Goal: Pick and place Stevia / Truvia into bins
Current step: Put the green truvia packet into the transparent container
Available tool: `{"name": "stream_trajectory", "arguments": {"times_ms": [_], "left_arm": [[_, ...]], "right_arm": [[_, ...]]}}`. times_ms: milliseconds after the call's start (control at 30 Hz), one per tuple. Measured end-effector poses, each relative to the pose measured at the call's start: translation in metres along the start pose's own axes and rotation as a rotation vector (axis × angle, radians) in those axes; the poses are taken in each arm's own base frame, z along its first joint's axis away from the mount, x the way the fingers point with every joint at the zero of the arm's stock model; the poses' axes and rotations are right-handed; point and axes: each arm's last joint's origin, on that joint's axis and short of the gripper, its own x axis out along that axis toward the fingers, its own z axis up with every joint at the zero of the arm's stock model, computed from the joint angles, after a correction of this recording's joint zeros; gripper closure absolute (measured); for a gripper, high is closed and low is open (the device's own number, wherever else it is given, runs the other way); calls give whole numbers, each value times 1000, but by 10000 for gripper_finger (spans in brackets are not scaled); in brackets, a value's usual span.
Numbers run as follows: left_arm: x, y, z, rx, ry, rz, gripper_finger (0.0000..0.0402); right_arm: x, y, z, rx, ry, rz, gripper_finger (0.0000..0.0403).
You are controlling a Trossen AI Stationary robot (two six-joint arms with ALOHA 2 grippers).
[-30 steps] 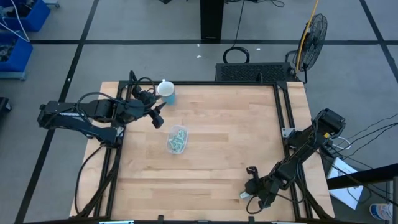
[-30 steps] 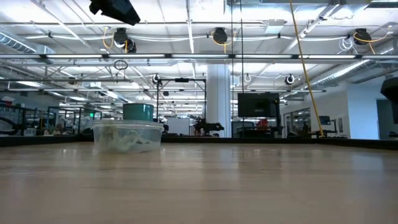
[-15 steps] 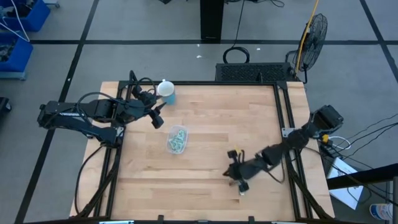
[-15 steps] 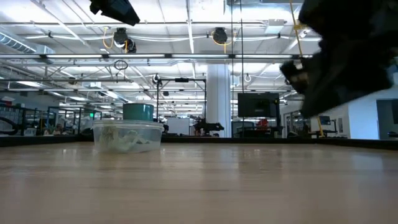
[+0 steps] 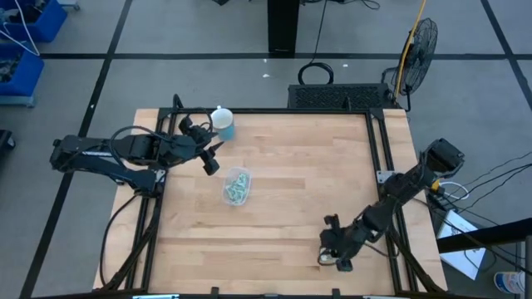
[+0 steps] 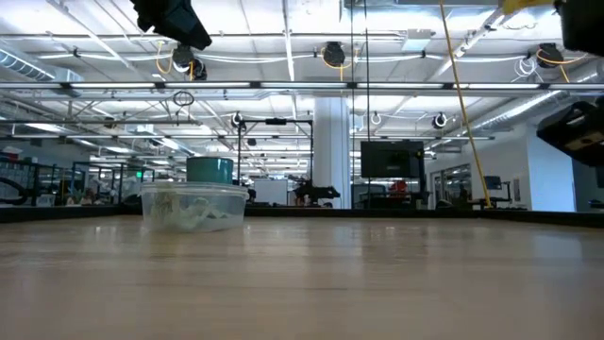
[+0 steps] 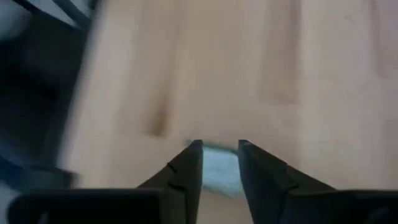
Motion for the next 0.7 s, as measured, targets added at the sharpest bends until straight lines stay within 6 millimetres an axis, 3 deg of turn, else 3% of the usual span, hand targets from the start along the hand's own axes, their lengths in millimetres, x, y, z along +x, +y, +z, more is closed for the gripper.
{"name": "stream_trajectory", "arguments": {"times_ms": [167, 300, 567, 700], "left_arm": [[4, -2, -5, 7, 7, 6, 243], [4, -2, -3, -14, -18, 2, 243], [5, -3, -2, -8, -24, -1, 243], [6, -4, -2, 13, -22, -1, 243]], "right_arm": [[1, -2, -13, -53, 5, -172, 271], [4, -2, -12, -32, 26, -127, 260], [17, -4, -20, -42, 85, -137, 275], [20, -5, -20, -101, 96, -144, 303]]}}
